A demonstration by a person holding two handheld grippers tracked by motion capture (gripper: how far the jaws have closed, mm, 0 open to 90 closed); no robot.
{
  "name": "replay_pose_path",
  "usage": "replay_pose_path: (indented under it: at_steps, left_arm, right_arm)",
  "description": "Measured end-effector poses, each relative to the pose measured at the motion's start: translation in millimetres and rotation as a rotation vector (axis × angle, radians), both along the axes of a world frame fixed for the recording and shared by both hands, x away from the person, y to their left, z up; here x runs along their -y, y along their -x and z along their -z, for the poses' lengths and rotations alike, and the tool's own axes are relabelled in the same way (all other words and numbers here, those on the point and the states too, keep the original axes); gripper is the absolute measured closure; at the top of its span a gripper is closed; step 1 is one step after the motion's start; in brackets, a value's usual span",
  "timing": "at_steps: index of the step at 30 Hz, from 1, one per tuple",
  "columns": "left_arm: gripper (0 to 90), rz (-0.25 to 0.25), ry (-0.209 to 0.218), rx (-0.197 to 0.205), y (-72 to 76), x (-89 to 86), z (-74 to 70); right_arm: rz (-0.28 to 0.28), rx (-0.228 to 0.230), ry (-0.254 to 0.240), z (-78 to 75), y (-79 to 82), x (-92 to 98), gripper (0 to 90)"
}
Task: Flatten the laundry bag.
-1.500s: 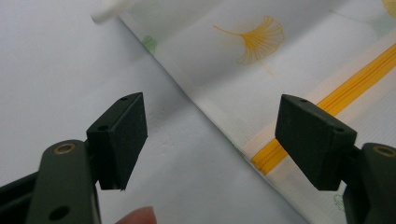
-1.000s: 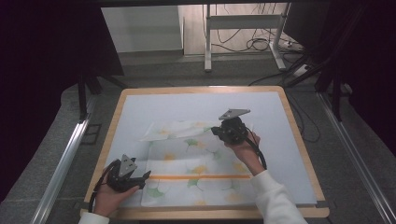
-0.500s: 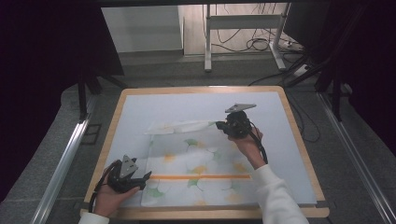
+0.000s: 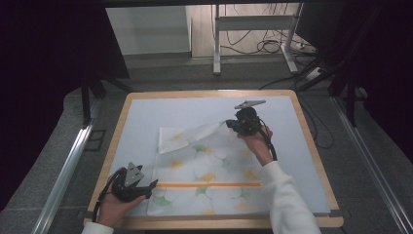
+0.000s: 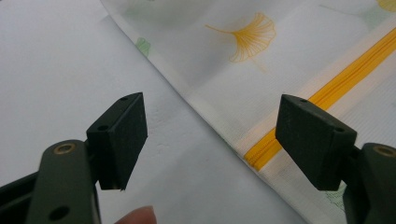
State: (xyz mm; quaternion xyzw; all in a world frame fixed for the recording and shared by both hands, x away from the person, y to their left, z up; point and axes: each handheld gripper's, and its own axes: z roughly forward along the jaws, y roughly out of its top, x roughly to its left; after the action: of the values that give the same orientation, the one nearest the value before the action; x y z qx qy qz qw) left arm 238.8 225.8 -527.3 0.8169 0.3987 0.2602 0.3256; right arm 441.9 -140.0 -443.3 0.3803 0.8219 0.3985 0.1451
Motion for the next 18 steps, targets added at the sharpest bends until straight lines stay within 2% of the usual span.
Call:
replay_pose_path:
  at_steps: [4,6,13,18]
  left_arm:
    - [25.0,0.005,-0.012,0.000,0.2,0.2,-0.1]
    - [25.0,0.006,-0.018,-0.002,0.3,0.6,0.1]
    - [25.0,0.005,-0.014,-0.005,0.3,0.5,0.2]
    - [25.0,0.006,-0.014,-0.004,0.2,0.5,0.7]
  right_arm:
    - [0.020,-0.009,0.003,-0.4,-8.9,1.9,89.4]
    - [0.046,-0.015,0.004,-0.1,-19.0,4.8,89.3]
    - [0.083,-0.026,0.006,3.2,-37.1,8.5,89.1]
    - [0.133,-0.068,0.015,12.7,-59.1,11.2,88.9]
